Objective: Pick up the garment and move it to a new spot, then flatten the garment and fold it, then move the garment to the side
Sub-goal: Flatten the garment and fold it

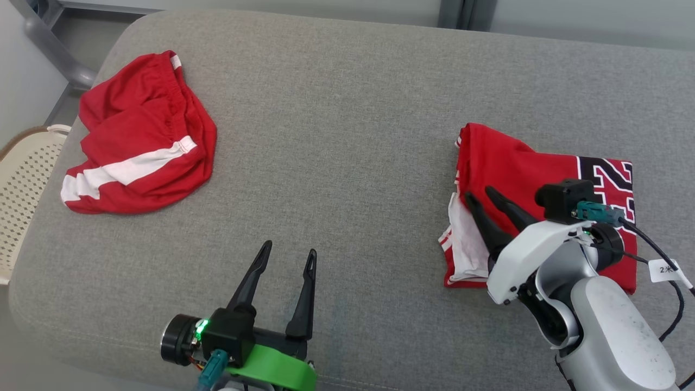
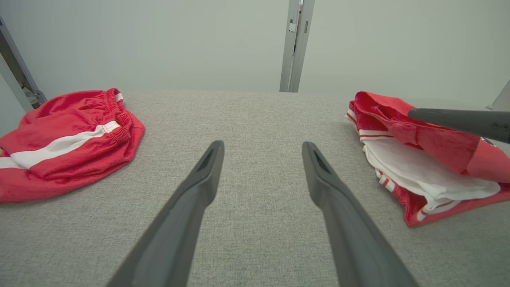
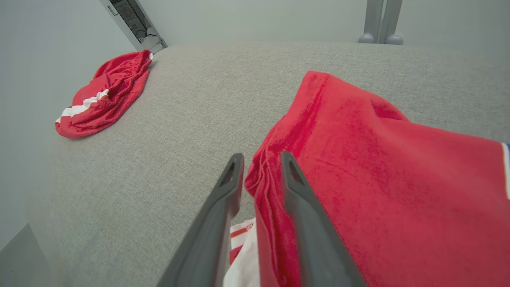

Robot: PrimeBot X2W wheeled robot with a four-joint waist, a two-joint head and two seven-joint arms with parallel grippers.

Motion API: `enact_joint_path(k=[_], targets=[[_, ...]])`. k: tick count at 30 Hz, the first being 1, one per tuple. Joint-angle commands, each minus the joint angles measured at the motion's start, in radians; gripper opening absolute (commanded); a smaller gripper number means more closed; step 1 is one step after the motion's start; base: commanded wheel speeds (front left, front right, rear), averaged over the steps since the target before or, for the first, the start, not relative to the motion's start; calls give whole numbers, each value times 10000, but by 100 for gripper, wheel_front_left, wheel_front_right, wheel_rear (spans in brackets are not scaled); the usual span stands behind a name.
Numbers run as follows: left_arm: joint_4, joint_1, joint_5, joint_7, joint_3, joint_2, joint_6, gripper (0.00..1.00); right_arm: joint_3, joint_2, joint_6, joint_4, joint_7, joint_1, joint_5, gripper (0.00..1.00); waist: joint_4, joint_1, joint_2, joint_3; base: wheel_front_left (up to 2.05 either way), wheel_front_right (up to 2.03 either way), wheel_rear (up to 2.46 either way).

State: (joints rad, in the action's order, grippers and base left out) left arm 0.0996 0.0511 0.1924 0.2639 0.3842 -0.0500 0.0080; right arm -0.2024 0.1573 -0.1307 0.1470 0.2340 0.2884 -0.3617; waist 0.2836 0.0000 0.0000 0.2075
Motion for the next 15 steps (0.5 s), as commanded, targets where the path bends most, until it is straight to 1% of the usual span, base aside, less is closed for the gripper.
enact_joint_path(k=[1,4,5,8,10,11,15], targets=[[29,5,-35,2,-43,-13,-37,100,-54,-86,2,52,-126,119,-157,100,-81,0,0,-97,0,0,0],[85,-85,-95,2,-76,-13,-52,100,-115,55,3,-30,-312,179,-337,100,-241,0,0,-253,0,0,0],[126,-211,-199,2,-146,-12,-85,100,-23,340,3,-243,-648,137,-250,100,-484,0,0,-461,0,0,0],[85,-325,-291,2,-281,-14,-87,100,122,669,2,-398,-1256,-19,-148,100,-763,0,0,-676,0,0,0],[2,-401,-315,2,-434,-14,-48,100,143,943,3,-382,-1889,-127,18,100,-987,0,0,-837,0,0,0],[-52,-490,-320,2,-559,-14,10,100,93,939,2,-269,-2261,-211,-104,100,-1148,0,0,-949,0,0,0],[-299,-770,-85,2,-982,-12,199,100,-127,1355,9,470,-3756,-346,-230,100,-1622,0,0,-1224,0,0,0]])
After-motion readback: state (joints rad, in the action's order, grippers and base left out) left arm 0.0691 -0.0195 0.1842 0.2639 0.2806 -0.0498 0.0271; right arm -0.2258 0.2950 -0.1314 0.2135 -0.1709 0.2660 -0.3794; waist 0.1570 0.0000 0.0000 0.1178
